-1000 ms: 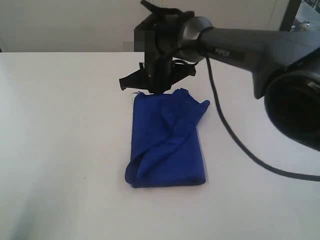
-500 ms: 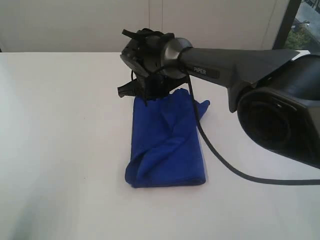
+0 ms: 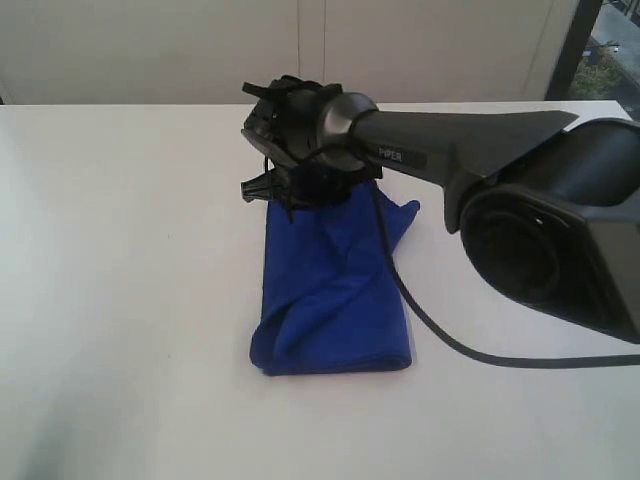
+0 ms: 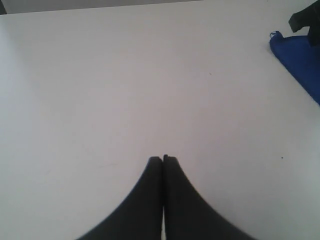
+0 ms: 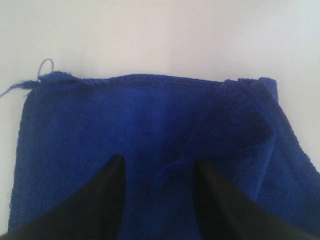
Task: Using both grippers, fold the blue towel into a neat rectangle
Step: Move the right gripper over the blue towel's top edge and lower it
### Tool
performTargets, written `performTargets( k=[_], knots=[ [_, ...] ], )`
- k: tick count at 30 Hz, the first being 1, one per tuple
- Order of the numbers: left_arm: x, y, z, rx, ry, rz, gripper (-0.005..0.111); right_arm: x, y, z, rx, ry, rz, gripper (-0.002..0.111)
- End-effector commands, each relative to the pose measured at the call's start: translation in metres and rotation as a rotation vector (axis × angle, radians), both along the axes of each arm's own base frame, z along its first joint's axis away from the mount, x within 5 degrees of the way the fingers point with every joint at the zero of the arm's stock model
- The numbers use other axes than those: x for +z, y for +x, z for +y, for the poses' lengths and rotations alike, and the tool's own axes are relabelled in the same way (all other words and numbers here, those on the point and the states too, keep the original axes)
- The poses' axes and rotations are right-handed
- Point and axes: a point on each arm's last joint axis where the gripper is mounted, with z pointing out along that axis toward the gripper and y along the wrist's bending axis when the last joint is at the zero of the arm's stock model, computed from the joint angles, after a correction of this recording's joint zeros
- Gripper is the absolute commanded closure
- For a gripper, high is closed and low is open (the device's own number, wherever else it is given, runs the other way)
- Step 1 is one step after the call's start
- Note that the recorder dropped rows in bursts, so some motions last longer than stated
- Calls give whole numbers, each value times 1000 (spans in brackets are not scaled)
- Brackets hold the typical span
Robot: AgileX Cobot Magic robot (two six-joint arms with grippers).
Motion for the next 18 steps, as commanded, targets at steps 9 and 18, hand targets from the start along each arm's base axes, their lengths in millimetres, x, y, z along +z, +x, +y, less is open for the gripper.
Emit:
performTargets(
  k=[9,18],
  knots=[
    [-1,0,0,5,-12,0,107,2,1,-4,-6,-73,-21,108],
    [-1,0,0,5,-12,0,107,45,-7,-11,28,-42,15,108]
  ],
)
